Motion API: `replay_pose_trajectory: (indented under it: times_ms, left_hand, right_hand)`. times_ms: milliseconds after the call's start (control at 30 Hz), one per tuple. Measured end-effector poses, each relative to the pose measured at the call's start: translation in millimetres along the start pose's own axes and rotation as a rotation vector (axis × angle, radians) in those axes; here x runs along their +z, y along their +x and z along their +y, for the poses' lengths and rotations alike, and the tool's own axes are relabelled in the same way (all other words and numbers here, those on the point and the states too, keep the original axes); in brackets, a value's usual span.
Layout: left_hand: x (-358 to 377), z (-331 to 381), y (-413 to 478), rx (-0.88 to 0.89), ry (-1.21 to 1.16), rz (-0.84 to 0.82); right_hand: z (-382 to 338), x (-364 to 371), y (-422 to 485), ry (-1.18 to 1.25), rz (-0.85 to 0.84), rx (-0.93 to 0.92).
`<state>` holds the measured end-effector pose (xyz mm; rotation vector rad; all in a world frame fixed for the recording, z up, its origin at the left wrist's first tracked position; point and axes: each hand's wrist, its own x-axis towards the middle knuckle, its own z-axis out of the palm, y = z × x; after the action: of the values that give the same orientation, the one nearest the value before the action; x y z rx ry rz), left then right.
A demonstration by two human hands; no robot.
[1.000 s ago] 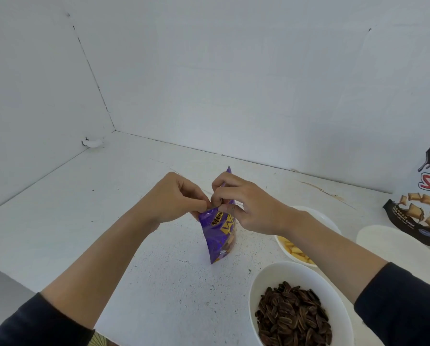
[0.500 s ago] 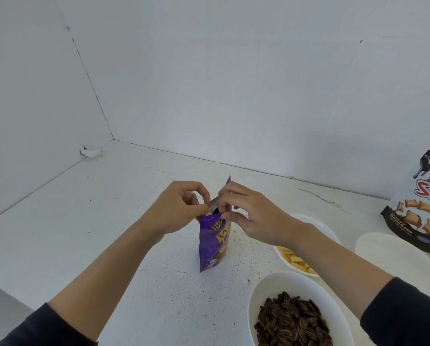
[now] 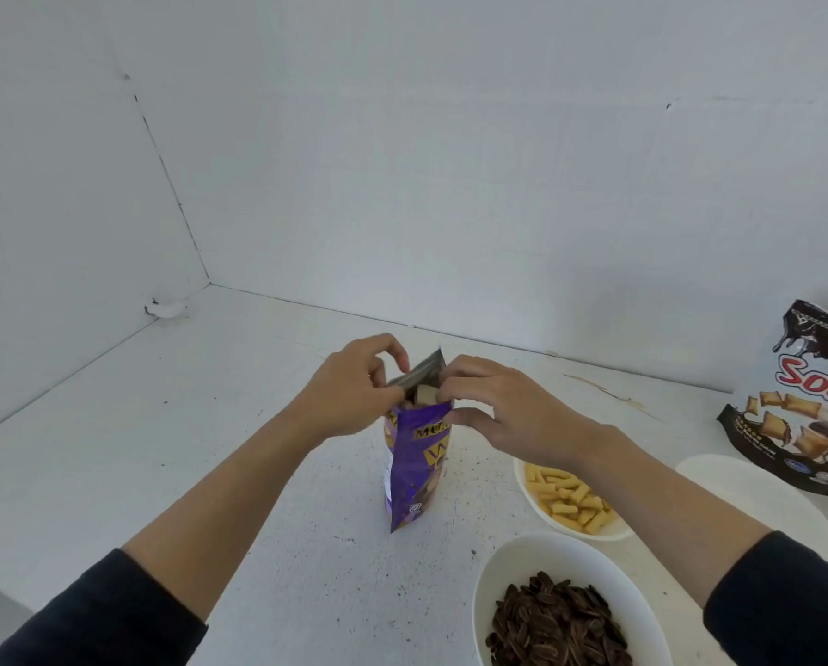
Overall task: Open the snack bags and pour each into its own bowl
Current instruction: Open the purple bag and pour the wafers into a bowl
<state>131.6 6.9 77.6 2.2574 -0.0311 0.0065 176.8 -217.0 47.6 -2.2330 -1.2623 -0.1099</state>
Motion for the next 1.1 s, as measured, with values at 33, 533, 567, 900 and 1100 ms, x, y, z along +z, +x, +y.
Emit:
replay_pose_trajectory:
  times_ms: [33,533,567,900,1100]
  left_hand:
    - [-1.8,-2.5,0.3,0.002,-0.019,0.045]
    - [-9.0,2.1,16.3,-0.060,0.145,0.055]
    - [-13.2,-1.3,17.6,-0.082,0.117,0.082]
    - [6.1,-15.1,-3.2,-0.082,-0.399,0.019]
    - [26.7,-30.9,-28.6,-0.023,-0.672,0.028]
  right_hand:
    - [3.3,-4.2,-2.4,-0.002,-0.002,0.022]
    - [5.8,-9.0,-7.4,-0.053,-0.038,0.053]
    - [7.6,-10.7,-9.9,-0.058,-0.047,0.058]
    - [0.1,-2.7,-6.1,-0.106,-0.044,0.092]
    - [-10.1,-1.9,-0.8,-0.236,0.158,0.146]
